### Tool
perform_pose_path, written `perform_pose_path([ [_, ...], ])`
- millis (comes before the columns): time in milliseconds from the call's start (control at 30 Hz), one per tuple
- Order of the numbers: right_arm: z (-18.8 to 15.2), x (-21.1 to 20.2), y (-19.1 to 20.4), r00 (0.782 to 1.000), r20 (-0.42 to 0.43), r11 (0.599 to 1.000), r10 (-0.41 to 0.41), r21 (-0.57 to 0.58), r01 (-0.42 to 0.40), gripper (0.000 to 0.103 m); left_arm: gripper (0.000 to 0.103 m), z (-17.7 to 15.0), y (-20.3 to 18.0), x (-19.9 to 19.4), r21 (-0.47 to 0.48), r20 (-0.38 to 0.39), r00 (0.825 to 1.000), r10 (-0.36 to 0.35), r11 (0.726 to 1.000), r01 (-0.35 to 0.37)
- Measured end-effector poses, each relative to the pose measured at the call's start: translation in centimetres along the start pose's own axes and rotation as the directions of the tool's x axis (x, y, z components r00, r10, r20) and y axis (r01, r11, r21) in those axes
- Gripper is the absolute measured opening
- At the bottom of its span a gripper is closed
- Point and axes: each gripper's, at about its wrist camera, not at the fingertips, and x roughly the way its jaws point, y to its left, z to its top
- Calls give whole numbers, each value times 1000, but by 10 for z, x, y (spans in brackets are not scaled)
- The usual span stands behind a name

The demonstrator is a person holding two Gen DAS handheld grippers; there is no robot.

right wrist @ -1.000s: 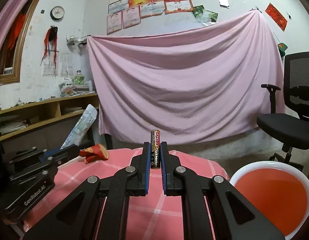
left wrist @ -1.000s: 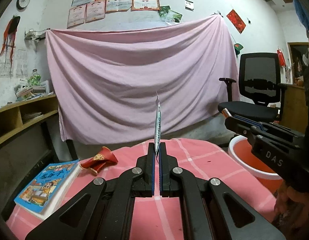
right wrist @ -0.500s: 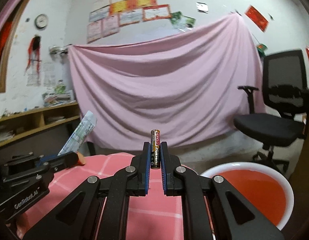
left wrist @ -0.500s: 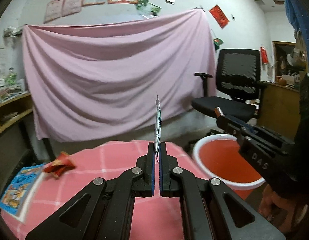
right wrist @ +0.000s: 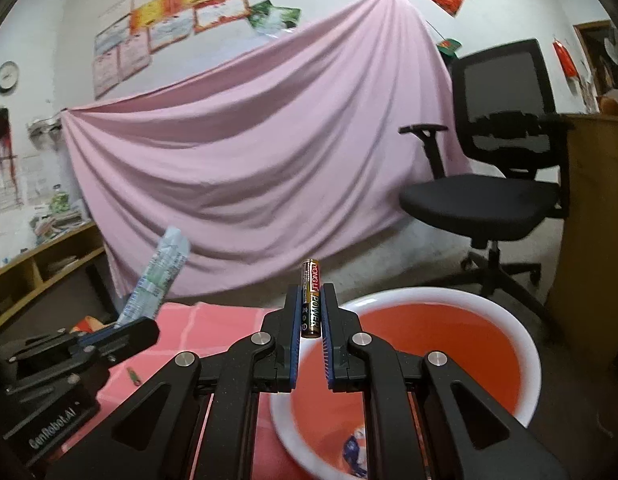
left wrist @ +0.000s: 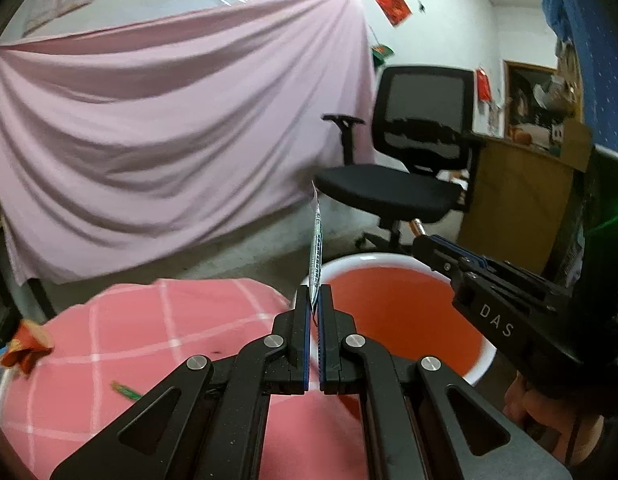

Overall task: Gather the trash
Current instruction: 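Lift the pen and battery with both tools and carry them over the bucket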

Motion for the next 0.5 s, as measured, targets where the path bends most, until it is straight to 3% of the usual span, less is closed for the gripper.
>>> perform_pose_path([
  [233, -4, 8, -25, 996, -84, 999, -32, 41, 35, 8, 1, 3, -20, 35, 14, -85, 993, -79, 997, 80],
  [500, -6, 15, -46, 990, -136, 994, -47, 94, 60, 8, 1, -4, -20, 64, -69, -165, 978, -127, 991, 117],
])
